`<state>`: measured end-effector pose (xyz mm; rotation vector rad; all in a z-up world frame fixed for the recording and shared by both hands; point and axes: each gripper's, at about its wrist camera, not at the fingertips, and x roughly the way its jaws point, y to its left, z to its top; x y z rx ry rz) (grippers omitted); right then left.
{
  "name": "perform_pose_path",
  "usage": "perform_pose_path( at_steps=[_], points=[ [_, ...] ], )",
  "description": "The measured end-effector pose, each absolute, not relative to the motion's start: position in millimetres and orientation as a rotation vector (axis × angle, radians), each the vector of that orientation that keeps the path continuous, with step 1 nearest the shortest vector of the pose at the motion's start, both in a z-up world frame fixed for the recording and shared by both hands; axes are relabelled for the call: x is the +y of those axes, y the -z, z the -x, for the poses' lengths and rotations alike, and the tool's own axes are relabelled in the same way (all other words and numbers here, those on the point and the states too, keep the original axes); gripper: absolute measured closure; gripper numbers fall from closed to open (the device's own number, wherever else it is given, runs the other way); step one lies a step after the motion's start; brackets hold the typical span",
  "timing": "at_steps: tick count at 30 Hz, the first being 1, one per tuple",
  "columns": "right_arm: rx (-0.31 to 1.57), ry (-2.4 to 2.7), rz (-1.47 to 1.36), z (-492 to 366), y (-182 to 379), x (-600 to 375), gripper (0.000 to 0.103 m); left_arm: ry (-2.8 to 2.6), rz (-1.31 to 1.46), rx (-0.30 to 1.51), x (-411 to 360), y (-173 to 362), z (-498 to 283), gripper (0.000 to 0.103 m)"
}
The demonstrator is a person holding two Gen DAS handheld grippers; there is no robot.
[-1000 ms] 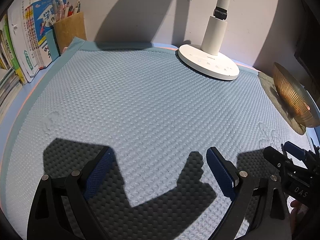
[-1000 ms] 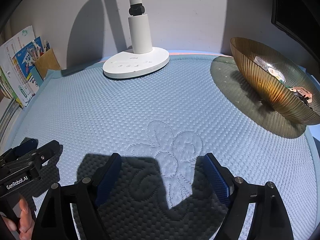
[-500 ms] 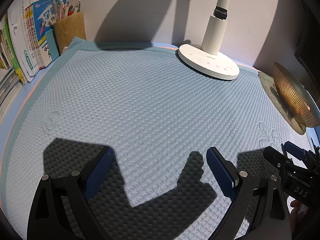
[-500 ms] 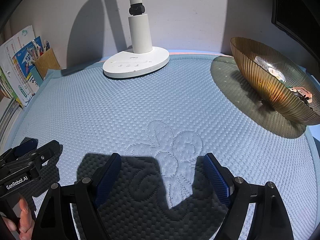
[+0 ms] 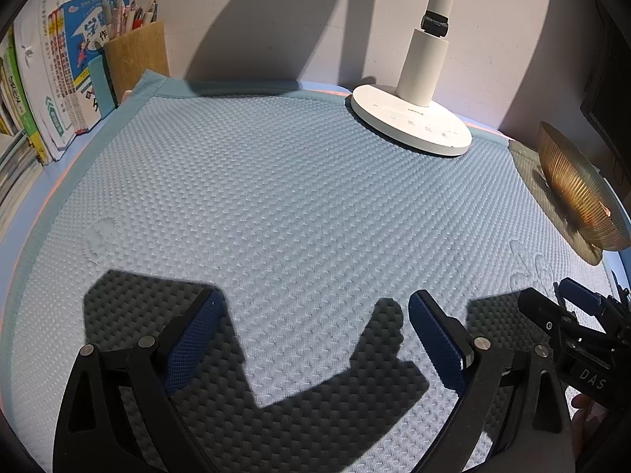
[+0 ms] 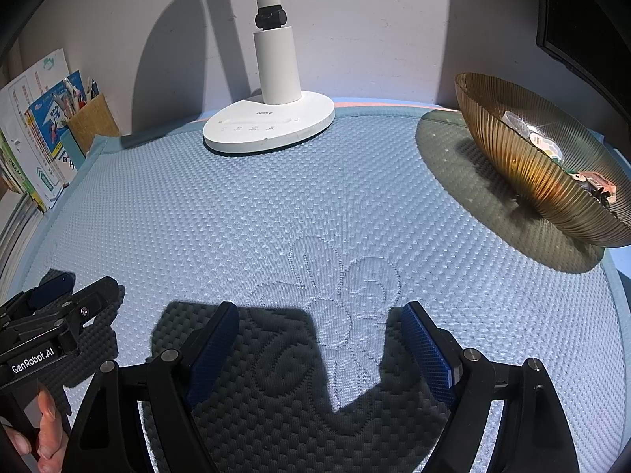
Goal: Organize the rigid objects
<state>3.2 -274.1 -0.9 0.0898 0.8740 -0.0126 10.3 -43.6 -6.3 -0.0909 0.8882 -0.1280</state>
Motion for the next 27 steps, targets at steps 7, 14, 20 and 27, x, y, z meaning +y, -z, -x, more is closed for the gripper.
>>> perform_pose_path(
  at_steps=[7,14,20,27],
  points=[
    [0.88,0.011,-0.089,-2.1,3.0,-274.1,0.019,0.126,0.055,0.908,-48.2,8.0,-9.6,0.003],
    [0.944,0.011,-0.018,-6.7,11.3,-262.9,0.0,0.103,-0.011,0.938,-55.8,11.7,-13.1,0.0],
    [0.945,0.01,-0.023,-5.2,11.1,-265.1,0.0,0.091,-0.009,0.939,-55.8,11.4,-13.9,0.0],
    [0.946,0.007,-0.025,-5.6,10.4,-266.3,0.0,0.116,-0.005,0.936,-53.7,10.7,-13.7,0.0]
  ],
)
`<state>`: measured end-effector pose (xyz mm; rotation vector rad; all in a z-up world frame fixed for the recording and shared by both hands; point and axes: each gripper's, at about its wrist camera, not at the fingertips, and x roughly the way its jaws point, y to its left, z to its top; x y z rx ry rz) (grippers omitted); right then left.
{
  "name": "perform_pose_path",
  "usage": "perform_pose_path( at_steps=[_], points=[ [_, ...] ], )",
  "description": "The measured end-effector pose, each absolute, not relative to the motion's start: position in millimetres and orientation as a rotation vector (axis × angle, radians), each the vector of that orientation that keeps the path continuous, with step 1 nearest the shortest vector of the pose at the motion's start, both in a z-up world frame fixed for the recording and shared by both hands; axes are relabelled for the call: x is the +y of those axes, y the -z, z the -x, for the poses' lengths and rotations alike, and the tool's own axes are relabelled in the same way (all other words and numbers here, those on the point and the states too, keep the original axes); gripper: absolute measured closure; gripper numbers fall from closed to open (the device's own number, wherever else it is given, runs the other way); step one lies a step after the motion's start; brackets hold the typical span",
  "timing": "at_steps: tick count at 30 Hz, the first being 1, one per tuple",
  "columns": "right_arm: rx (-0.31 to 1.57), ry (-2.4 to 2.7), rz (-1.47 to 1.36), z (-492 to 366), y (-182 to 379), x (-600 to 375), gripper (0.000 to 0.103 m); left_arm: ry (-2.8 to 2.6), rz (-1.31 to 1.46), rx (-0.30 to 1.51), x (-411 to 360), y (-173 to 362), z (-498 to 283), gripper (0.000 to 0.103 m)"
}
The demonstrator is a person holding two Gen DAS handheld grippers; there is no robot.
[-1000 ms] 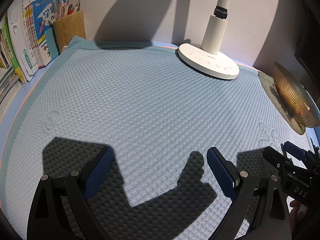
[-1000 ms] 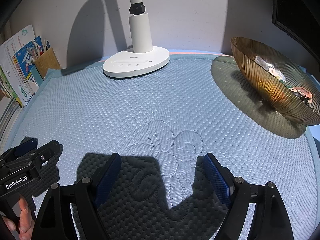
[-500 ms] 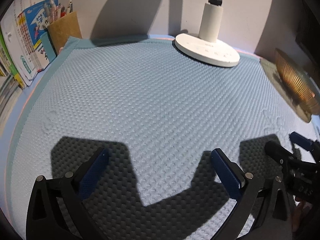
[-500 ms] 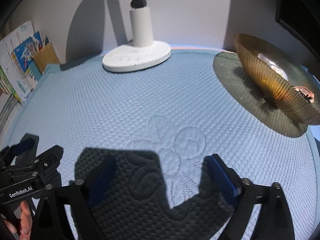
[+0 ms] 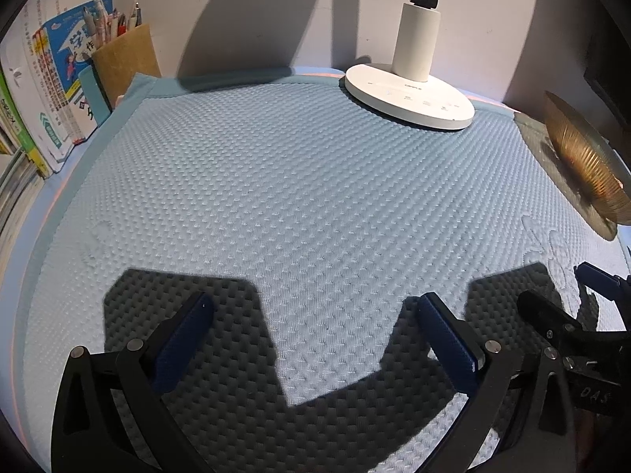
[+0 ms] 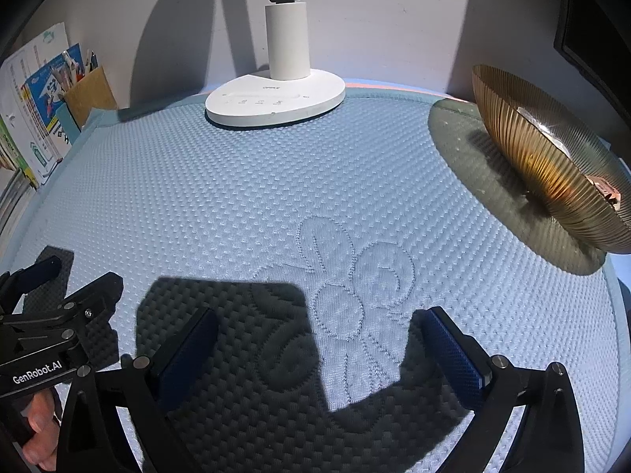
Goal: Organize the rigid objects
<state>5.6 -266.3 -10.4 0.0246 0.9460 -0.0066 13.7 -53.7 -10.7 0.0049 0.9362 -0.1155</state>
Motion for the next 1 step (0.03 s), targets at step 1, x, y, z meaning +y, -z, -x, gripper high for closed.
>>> perform_pose_path(
  at_steps=[1],
  points=[
    [0.946,0.007,-0.025,-5.1,10.3,-266.3,0.0,0.115,-0.006,0.938,-53.9,10.8,-13.8,0.0]
  ],
)
